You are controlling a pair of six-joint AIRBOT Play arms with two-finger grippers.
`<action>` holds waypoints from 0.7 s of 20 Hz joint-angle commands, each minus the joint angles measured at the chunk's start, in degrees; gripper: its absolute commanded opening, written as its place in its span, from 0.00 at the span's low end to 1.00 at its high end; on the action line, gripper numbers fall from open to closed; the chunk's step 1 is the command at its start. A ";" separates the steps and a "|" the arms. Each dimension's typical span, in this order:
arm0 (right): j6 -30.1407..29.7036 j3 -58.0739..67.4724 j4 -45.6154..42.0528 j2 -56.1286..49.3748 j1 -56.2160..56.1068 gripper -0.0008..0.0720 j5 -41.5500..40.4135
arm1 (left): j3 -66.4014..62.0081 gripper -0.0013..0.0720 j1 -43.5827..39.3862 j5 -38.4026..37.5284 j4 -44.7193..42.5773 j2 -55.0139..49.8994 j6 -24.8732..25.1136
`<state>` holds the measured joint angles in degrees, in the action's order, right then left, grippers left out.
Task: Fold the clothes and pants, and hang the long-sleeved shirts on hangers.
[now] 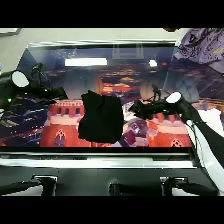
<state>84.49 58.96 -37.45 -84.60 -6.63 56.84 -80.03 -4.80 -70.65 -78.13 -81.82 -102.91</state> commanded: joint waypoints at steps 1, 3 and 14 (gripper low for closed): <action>-8.15 -1.60 12.02 -7.43 0.48 0.68 -1.31 | 0.02 1.00 0.15 0.22 0.39 -3.72 -0.13; -10.54 -1.60 12.52 -9.57 -0.07 0.68 -1.73 | 0.02 1.00 0.15 0.26 0.55 -4.52 -0.13; -13.22 -1.57 16.37 -12.48 -7.50 0.50 -9.25 | 0.02 1.00 0.20 3.69 0.57 -5.31 -0.13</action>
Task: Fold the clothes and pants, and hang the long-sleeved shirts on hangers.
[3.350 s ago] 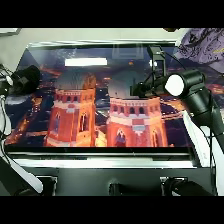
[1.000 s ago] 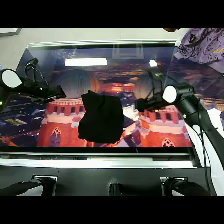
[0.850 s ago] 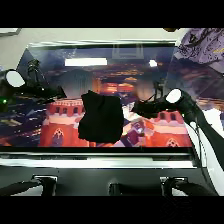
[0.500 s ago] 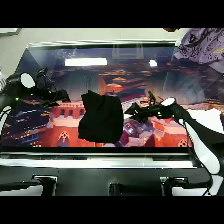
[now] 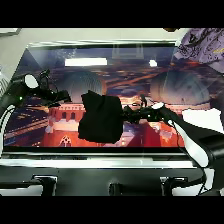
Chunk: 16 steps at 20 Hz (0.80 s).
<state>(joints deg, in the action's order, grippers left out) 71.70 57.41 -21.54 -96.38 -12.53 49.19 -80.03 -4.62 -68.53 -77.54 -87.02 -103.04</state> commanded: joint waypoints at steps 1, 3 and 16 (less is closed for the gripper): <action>-0.61 0.04 0.35 -0.70 -1.60 0.39 -1.33 | 0.02 1.00 0.02 2.14 -0.02 -0.11 0.00; -1.36 0.96 -1.22 -0.42 -1.05 0.05 -0.04 | 0.02 1.00 0.02 3.13 0.13 -0.17 -0.02; 3.19 2.03 -6.60 5.68 1.27 0.05 7.39 | -0.98 0.89 2.67 14.62 31.12 -20.26 14.16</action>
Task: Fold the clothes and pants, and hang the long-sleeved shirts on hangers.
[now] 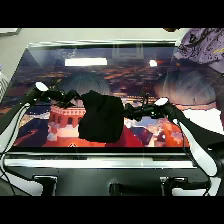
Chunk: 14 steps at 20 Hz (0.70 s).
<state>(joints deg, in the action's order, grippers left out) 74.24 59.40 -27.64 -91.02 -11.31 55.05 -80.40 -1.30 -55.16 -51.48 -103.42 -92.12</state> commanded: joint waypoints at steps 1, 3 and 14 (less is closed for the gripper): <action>0.66 0.04 -0.50 0.33 0.04 0.05 1.90 | -1.22 0.89 -1.11 1.51 5.20 -4.61 3.28; 0.63 0.04 -0.50 0.33 0.04 0.05 2.40 | -2.51 0.89 -2.14 2.49 5.29 -5.64 3.23; 3.30 3.91 -10.29 8.04 0.11 0.05 0.79 | -14.43 0.03 -1.60 -1.01 0.98 -3.39 2.03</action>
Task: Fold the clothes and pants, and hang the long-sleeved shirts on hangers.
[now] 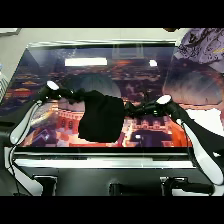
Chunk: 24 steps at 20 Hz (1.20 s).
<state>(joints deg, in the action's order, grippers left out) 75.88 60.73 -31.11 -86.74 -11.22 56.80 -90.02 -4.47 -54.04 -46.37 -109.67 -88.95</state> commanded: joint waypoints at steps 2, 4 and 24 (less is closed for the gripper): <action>6.19 8.70 -18.16 8.57 0.02 0.05 -0.76 | -11.37 0.03 3.50 -5.31 -14.75 8.55 -3.52; 9.99 16.44 -29.77 13.84 0.02 0.05 -1.01 | -17.86 0.03 4.90 -7.34 -23.58 15.39 -4.50; 22.43 37.27 -36.65 27.91 0.00 0.05 1.84 | -18.14 0.04 5.81 -15.34 -30.32 53.57 -8.26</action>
<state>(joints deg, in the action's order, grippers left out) 95.02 97.89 -70.61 -51.86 -11.25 56.90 -112.51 1.32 -67.16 -76.84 -53.89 -96.44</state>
